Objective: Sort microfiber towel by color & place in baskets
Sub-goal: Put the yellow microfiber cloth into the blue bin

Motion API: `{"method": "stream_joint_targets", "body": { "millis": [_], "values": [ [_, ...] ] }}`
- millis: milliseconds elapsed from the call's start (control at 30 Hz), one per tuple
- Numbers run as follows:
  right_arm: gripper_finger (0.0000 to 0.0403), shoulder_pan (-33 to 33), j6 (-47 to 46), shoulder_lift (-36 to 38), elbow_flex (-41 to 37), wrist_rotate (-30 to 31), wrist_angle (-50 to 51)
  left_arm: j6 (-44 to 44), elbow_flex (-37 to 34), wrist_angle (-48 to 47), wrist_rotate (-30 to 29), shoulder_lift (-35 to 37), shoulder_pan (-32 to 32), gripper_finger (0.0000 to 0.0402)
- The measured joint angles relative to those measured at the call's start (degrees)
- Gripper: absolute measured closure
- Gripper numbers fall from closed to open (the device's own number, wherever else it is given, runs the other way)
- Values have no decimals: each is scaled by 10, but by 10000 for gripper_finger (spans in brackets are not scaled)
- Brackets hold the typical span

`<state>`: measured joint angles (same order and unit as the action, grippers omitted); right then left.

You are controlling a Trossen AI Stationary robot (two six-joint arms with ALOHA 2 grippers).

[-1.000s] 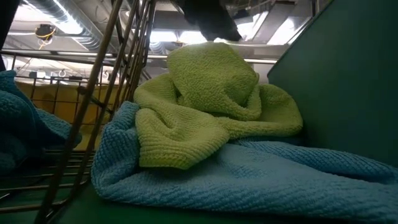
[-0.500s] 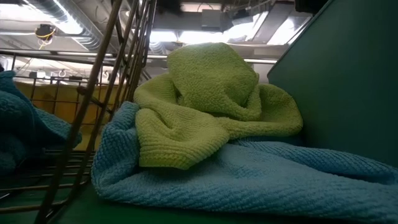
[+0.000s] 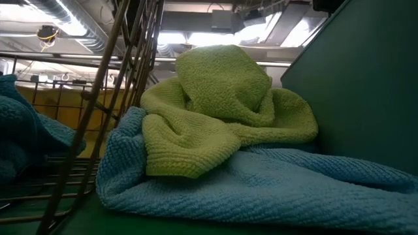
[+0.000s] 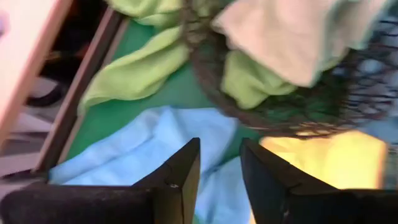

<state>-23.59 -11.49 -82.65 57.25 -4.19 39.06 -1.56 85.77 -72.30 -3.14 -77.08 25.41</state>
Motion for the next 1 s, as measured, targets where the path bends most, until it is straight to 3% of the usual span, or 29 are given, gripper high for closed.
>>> {"method": "stream_joint_targets", "body": {
  "millis": [233, 500, 767, 1000],
  "values": [
    [292, 0, 0, 0, 0, 0, 0, -1, -29, 1, -95, 0, 41, 292],
    [198, 0, -10, 0, 0, 0, 0, 6, -95, 14, -96, 0, 44, 290],
    [181, 0, -17, 0, 1, -9, 1, 31, -198, 76, -91, 0, 44, 263],
    [184, 0, -17, 0, 1, -19, 1, 42, -268, 164, -33, -1, 43, 239]
  ]
}}
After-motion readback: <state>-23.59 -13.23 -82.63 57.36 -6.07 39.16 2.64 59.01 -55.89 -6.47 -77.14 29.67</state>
